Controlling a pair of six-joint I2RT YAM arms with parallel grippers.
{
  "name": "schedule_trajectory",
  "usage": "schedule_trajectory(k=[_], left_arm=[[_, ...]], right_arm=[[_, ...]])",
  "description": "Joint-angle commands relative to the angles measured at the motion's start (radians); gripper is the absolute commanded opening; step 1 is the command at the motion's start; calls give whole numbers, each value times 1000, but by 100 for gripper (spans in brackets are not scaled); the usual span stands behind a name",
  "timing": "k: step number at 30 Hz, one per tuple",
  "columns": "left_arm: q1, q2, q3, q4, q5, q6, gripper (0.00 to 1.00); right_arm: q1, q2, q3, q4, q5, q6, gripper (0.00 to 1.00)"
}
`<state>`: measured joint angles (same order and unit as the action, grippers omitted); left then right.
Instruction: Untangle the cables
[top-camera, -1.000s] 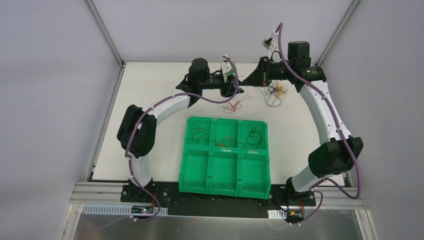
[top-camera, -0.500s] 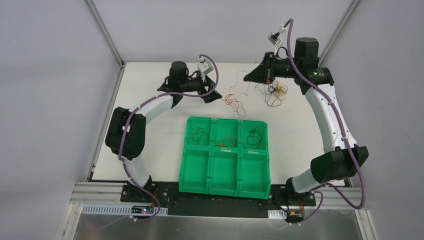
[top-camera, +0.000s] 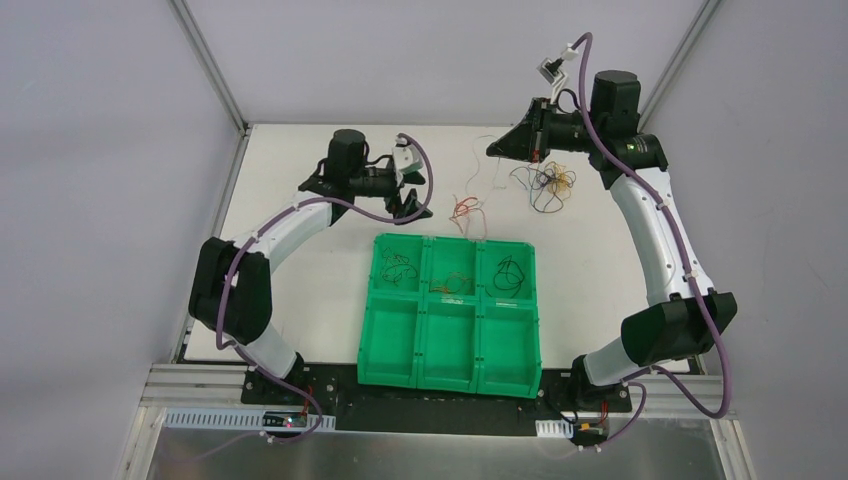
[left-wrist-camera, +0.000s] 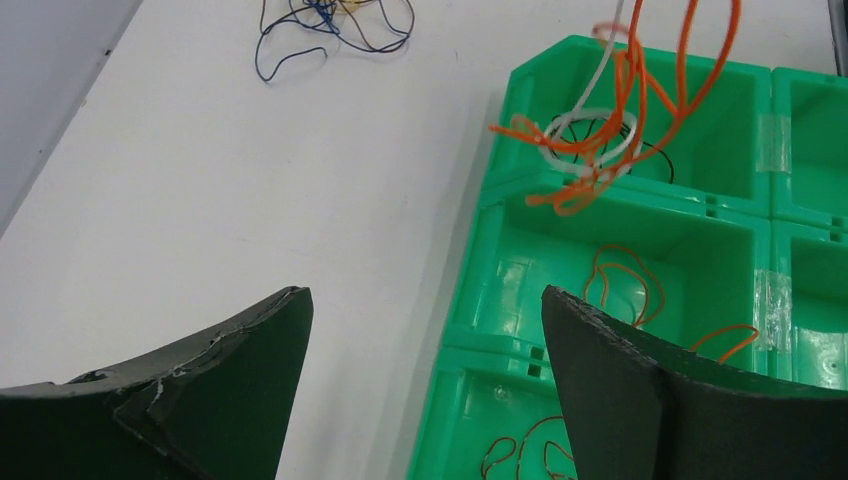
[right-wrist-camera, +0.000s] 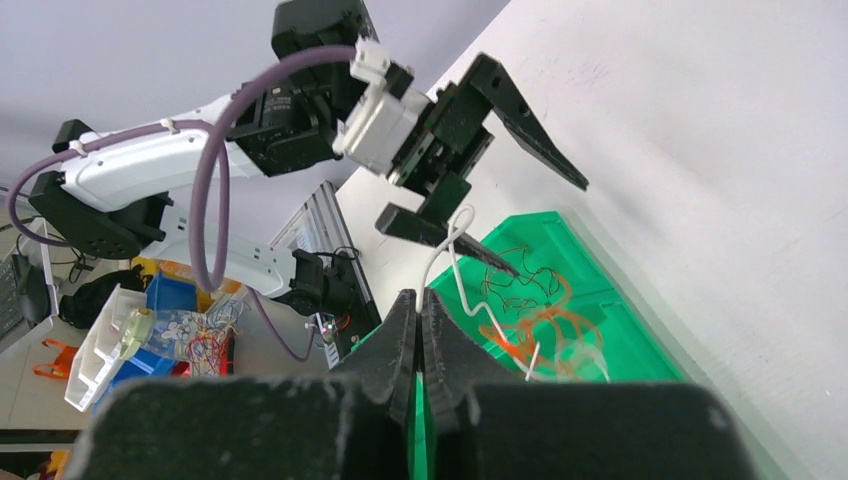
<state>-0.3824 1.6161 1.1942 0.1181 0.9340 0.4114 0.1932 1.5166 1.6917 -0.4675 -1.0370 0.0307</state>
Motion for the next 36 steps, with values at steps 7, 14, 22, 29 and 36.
schedule_trajectory(k=[7,14,22,29,36], left_arm=[[-87,8,24,23,59,98,88],[-107,41,47,83,6,84,93],[-111,45,72,102,-28,63,61],[-131,21,75,145,24,-28,0],[-134,10,73,143,-1,-31,74]], right_arm=[[2,-18,54,49,-29,39,0],[7,-8,54,83,-28,68,0],[24,9,70,102,-36,93,0],[17,-6,54,94,-31,86,0],[-11,-16,46,95,-28,87,0]])
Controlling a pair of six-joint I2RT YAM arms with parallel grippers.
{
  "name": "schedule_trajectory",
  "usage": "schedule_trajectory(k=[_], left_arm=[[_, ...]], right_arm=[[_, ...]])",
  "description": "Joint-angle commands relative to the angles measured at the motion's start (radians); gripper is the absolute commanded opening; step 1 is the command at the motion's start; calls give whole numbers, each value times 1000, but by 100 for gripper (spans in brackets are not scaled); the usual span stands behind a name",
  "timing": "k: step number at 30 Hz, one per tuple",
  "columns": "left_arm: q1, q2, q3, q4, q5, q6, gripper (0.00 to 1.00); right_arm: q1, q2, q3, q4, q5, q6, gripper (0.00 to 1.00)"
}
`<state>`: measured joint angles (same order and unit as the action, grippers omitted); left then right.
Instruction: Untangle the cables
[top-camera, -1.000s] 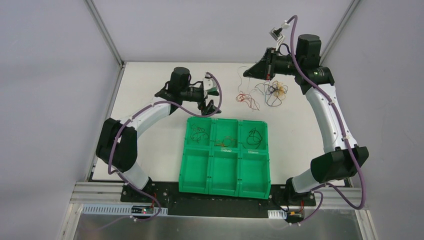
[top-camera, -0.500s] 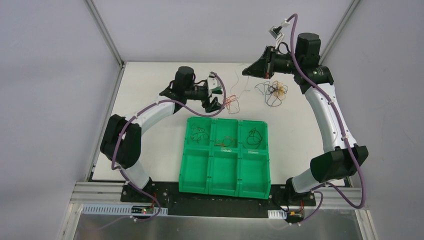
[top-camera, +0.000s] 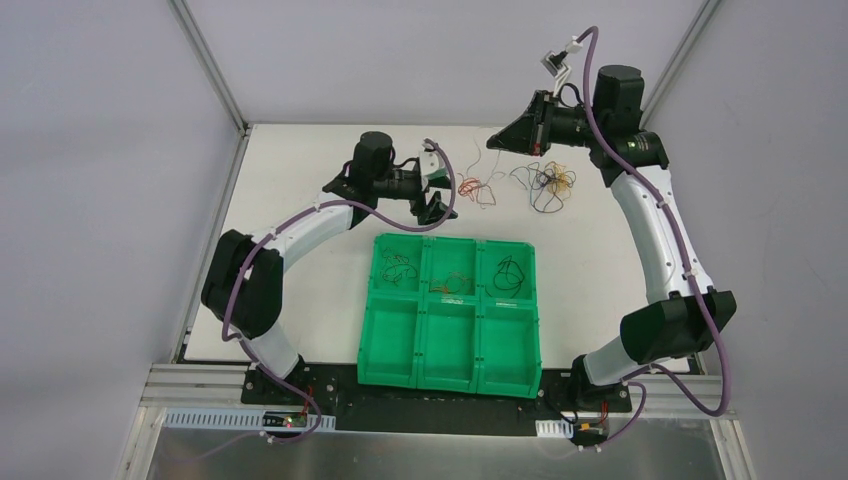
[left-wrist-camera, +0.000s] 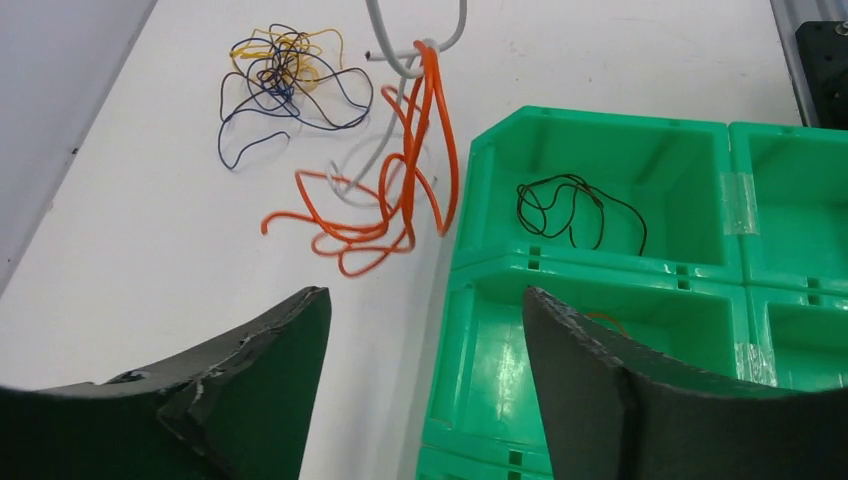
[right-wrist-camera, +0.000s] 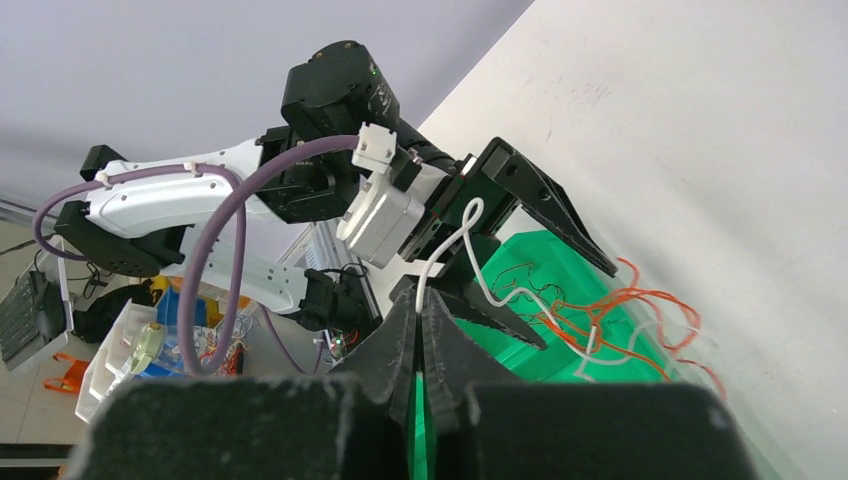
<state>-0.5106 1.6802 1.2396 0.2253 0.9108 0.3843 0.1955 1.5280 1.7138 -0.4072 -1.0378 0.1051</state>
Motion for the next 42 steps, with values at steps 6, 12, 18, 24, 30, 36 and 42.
schedule_trajectory(k=[6,12,18,24,30,36,42], left_arm=[[-44,-68,63,64,0,-65,74],[-65,-74,90,99,13,-162,21],[-43,-108,58,4,4,-110,0],[88,-134,-31,-128,-32,-90,0],[162,-149,-96,-281,-64,32,0],[192,-166,-85,-333,-106,31,0],[292,-174,-125,-465,-112,154,0]], right_arm=[[-7,-40,-12,84,-31,55,0],[-12,-60,-32,66,-32,34,0],[-100,-65,-12,23,29,-13,0],[-347,-4,141,3,96,-24,0],[-469,22,209,82,170,42,0],[-501,11,192,109,268,11,0],[-582,35,254,175,378,47,0]])
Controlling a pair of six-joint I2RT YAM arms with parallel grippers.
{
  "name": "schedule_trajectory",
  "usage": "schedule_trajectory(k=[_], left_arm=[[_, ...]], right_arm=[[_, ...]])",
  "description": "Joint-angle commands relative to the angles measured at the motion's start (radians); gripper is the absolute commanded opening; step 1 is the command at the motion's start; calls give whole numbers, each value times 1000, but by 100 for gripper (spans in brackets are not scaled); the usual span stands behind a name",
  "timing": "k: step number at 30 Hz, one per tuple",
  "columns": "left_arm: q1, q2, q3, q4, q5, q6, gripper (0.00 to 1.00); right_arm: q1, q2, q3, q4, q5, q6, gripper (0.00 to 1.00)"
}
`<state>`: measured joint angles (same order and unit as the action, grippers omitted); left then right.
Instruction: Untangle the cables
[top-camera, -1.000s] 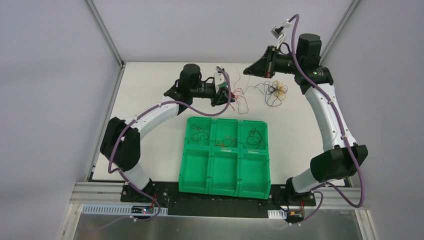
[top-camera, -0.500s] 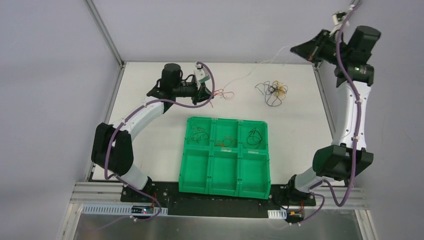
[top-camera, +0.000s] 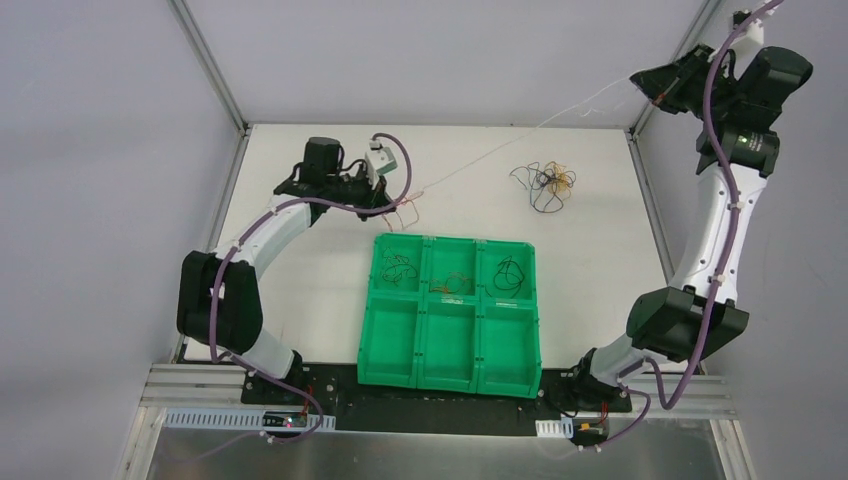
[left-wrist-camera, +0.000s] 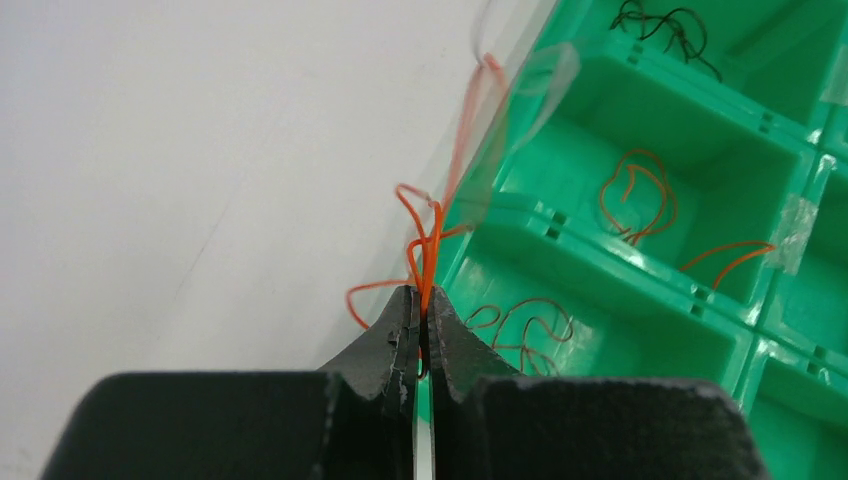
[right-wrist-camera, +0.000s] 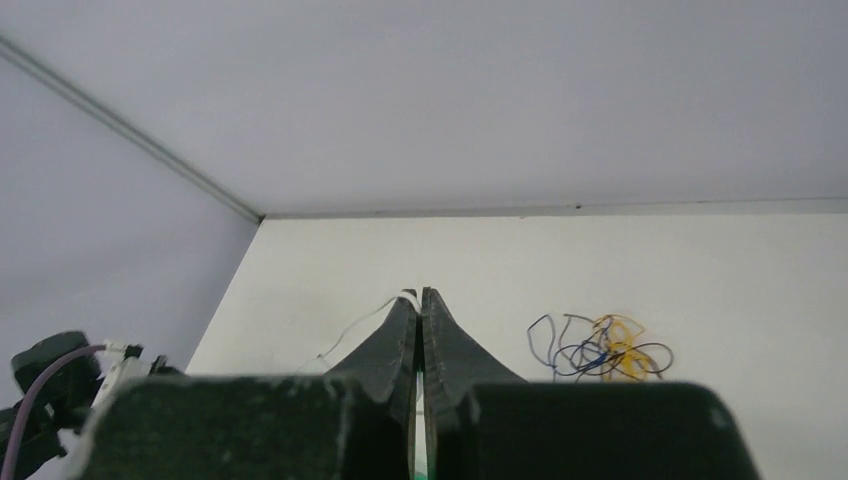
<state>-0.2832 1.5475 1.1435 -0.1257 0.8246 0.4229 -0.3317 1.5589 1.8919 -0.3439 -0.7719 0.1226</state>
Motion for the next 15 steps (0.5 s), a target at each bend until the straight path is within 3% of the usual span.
schedule_trajectory(k=[1,8,10,15], left_arm=[[79,-41,-36,-128,-31,145,0],[135,-27,21,-145,-51,166,0],[146,-26,51,-153,-48,165,0],[85,-59,236,-157,69,-30,0]], right_arm=[[-63,8,82,118,133,31,0],[-84,-9,67,142,274,-32,0],[-97,-6,69,138,246,-17,0],[-90,-49,-16,130,157,5,0]])
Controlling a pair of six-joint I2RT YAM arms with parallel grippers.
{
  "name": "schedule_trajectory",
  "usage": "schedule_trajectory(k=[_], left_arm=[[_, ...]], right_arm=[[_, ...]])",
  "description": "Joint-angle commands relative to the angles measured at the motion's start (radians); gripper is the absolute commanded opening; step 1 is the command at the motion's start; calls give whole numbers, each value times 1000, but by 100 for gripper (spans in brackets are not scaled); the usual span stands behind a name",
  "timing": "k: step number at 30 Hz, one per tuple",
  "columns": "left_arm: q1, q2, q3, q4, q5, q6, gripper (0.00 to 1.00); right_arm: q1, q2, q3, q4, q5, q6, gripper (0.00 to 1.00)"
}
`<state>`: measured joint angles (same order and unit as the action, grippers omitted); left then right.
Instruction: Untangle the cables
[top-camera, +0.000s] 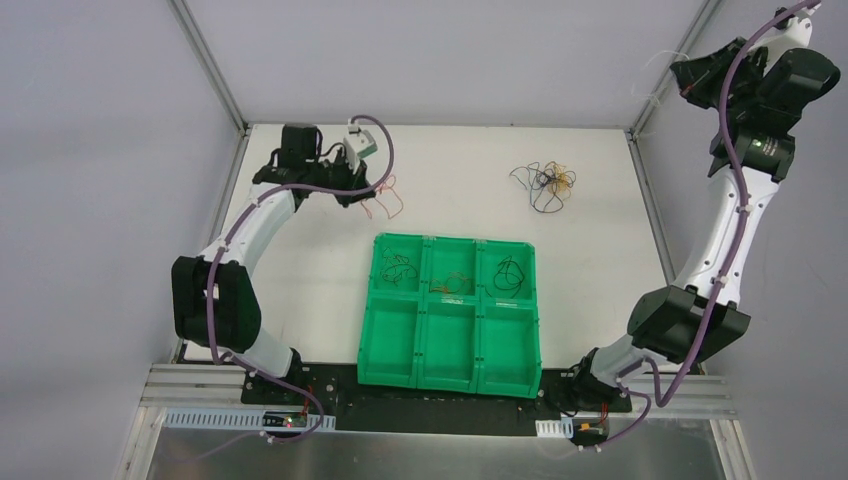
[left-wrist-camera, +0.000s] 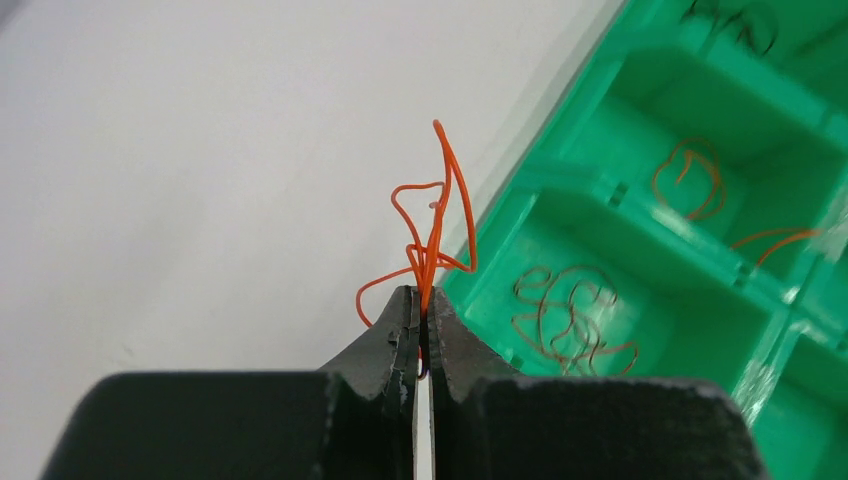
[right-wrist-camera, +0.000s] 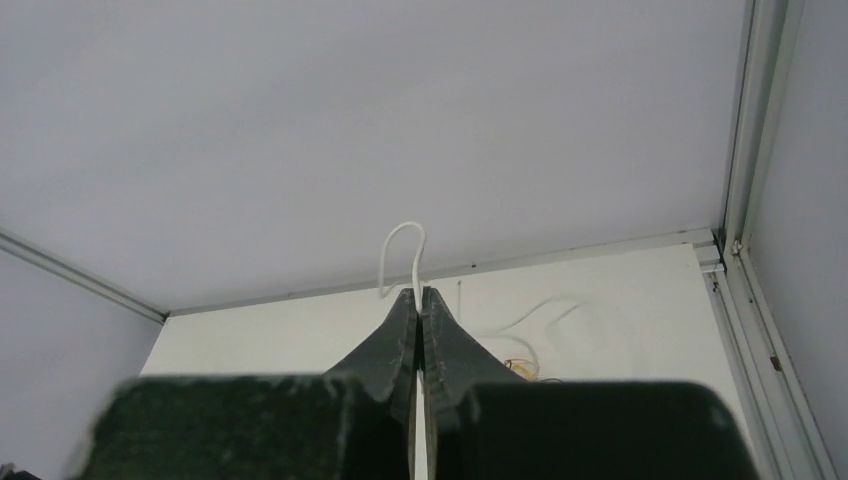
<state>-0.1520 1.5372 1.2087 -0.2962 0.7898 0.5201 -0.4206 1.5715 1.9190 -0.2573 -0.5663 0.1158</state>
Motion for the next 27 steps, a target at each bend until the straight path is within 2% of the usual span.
schedule_trajectory(k=[1,4,7,11,18,21,24,25,27], left_arm=[[-74,-56,205,14,115,-163,0],[-163,-74,253,14,116,-263,0],[-260,-73,235,14,105,-336,0],[-386,-36,176,14,22,-337,0],[-525,97,95,11,-90,-284,0],[-566,162,73,8,-176,-281,0],[-575,202,77,2,-203,-308,1],[-573,200,84,2,-190,-317,10],[-559,161,94,4,-91,-325,41]], right_arm=[[1,-72,-67,48,-61,14,0],[6,-103,-122,49,-125,43,0],[20,-134,-178,50,-204,70,0],[55,-191,-235,34,-305,95,0],[109,-304,-315,-52,-374,59,0],[119,-340,-322,-96,-406,55,0],[126,-383,-329,-135,-461,63,0],[128,-398,-334,-143,-482,66,0],[132,-435,-358,-147,-521,77,0]])
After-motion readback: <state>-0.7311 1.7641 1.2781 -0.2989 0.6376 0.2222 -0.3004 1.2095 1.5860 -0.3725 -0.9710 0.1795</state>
